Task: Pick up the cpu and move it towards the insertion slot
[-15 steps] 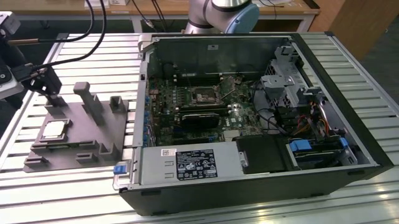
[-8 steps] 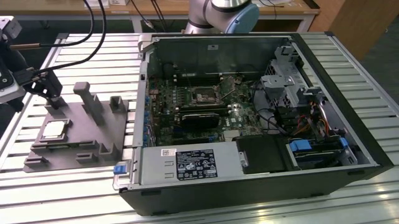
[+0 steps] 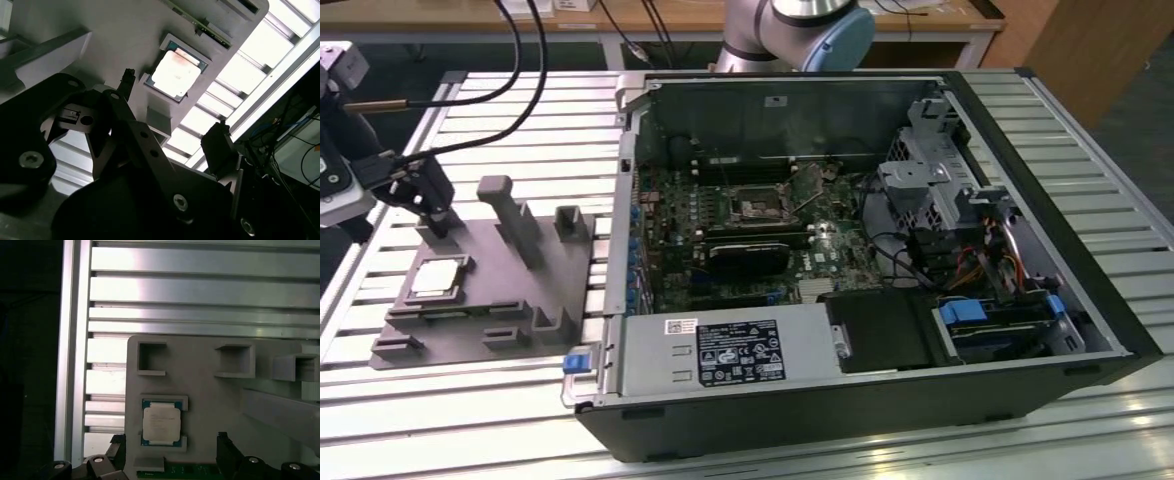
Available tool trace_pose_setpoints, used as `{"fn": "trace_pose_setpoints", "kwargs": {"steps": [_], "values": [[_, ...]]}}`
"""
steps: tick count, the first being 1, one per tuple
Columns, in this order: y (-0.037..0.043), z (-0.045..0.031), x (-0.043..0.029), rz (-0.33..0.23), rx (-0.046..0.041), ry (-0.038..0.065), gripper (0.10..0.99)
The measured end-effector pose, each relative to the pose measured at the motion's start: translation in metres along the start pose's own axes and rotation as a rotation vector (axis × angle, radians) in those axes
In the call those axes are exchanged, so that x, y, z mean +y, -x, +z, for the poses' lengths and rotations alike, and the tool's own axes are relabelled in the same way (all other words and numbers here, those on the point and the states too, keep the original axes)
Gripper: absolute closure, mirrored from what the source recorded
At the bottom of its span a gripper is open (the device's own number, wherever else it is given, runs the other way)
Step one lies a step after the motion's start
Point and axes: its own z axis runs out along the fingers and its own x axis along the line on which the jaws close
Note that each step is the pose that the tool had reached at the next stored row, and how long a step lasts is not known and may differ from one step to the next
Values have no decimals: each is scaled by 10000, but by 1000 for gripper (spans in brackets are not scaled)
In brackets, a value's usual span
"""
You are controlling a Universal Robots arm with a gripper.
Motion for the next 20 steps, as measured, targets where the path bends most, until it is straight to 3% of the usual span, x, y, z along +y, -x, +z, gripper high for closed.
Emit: {"fn": "trace_pose_setpoints", "kwargs": {"steps": [10,20], "values": [[-11,63,-2,0,-2,1,275],[-33,174,-9,1,-1,1,275]]}}
